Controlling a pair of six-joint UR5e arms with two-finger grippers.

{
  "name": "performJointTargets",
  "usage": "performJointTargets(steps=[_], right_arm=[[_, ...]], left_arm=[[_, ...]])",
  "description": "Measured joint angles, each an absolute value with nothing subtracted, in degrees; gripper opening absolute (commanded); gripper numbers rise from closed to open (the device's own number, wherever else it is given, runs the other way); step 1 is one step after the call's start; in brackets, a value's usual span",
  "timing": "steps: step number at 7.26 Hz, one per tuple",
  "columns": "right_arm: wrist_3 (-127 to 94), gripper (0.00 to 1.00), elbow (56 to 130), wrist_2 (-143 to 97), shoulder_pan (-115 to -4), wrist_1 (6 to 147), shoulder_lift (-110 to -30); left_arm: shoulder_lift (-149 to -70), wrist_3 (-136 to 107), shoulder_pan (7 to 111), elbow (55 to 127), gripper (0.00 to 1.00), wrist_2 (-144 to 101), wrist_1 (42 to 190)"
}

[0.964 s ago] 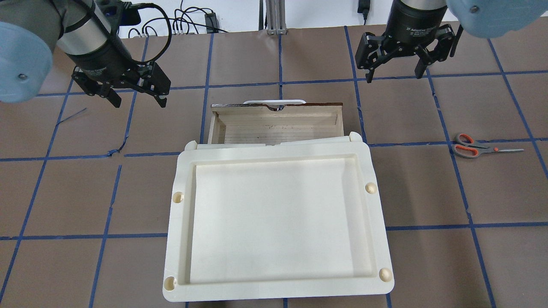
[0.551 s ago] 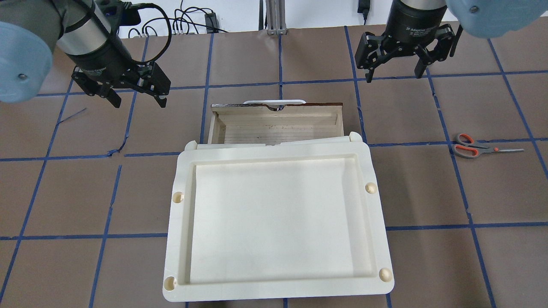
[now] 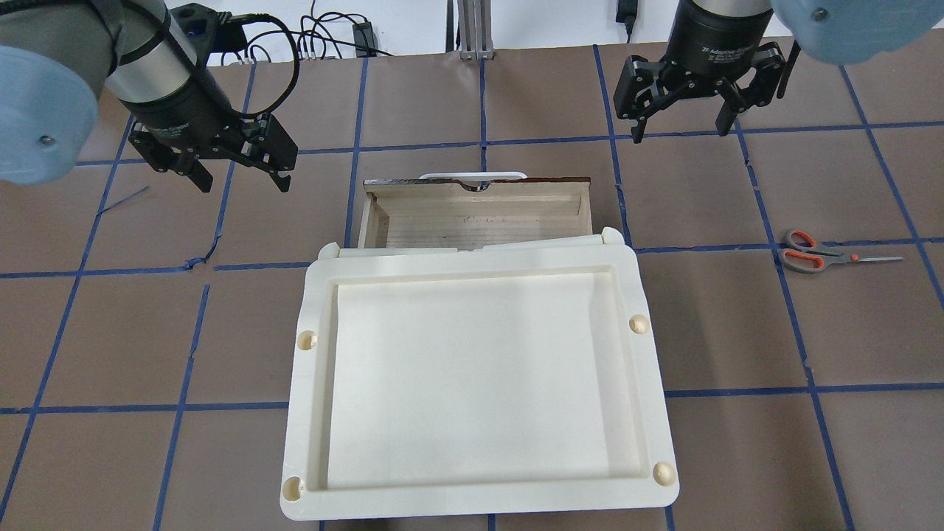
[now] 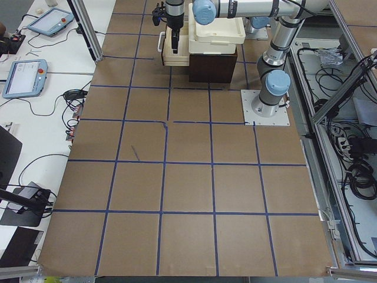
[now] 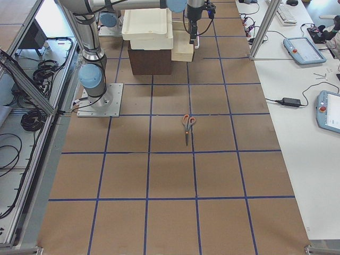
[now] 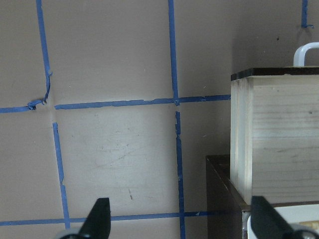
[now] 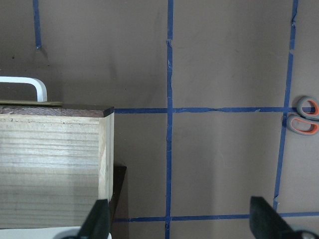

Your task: Put scissors in drawer and close it

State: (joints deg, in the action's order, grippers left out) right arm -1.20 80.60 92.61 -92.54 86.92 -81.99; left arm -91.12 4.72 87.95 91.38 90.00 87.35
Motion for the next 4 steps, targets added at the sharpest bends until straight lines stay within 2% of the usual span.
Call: performJointTargets(steps=[4], right_arm=[[24.43,1.00,80.92,92.99,-80.86,87.27,-81.29]], left_arm=[[-91.06,5.15,87.87,91.46,1.00,90.06,87.36]])
